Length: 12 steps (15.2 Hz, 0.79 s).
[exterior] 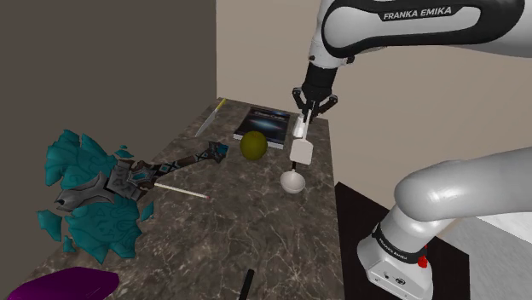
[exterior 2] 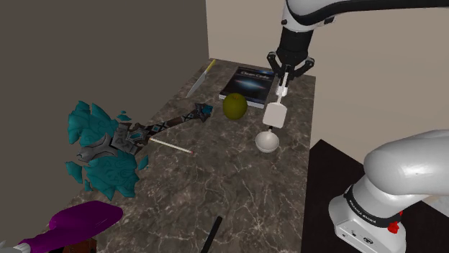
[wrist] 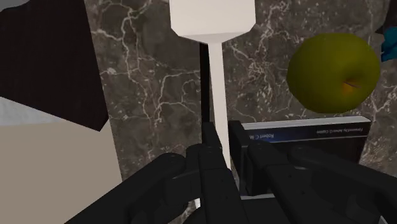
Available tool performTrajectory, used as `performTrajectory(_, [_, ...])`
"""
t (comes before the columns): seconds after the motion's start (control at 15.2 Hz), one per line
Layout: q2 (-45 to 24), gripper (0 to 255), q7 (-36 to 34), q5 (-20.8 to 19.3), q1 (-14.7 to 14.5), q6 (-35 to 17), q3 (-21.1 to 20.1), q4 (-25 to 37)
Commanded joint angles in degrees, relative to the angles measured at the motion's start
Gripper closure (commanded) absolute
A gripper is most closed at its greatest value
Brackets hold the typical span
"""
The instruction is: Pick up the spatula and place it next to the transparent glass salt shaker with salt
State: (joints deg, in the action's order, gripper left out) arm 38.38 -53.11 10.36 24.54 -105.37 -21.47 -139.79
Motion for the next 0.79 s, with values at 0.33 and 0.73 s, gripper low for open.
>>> performTrajectory(0.33, [-2.54,255,9.58,-4.88,4.49,-1.79,7.87,0.22])
performTrajectory(0.73, [-7.75,255,17.02,-8.61,8.34,-3.77,13.79,3.31])
